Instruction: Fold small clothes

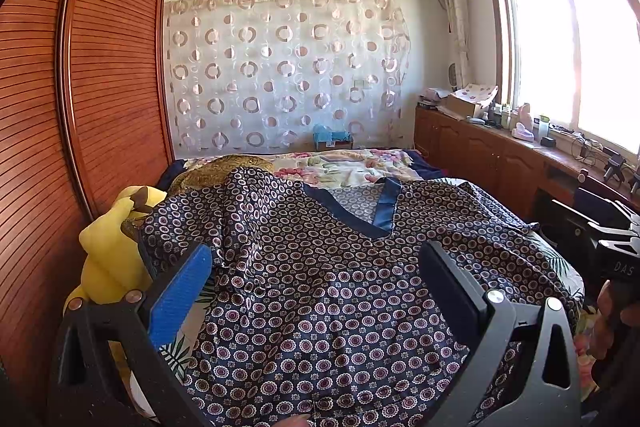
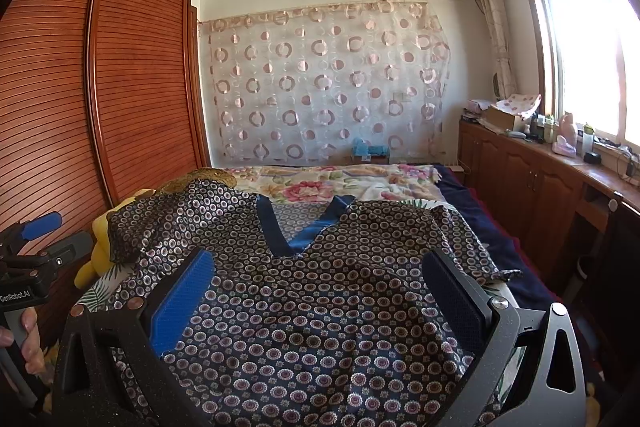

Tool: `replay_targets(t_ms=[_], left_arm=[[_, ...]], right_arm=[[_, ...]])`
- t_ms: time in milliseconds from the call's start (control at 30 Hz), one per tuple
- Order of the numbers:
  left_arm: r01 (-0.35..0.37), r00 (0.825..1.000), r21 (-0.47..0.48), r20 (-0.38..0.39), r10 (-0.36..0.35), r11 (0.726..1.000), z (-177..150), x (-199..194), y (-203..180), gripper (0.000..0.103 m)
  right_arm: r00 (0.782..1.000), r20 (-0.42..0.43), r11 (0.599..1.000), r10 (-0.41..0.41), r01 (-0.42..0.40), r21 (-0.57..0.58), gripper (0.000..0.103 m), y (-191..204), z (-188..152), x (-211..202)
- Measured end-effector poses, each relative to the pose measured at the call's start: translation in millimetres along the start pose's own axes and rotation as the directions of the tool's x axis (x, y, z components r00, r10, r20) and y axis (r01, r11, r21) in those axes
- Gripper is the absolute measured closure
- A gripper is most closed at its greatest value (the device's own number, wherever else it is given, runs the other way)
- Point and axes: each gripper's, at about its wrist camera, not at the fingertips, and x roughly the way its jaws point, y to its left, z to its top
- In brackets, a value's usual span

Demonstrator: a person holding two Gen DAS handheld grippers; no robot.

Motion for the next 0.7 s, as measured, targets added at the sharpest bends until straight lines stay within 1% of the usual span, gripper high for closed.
replay_targets(t_ms=[700], left_arm=[[0.000,1.000,0.002,0.002,0.000,1.000,2.7,-4.1,-2.0,0.000]], right_arm=[[1.000,0.000,1.000,-0.003,0.003,-0.002,0.000,3.6,-1.2,-0.6]])
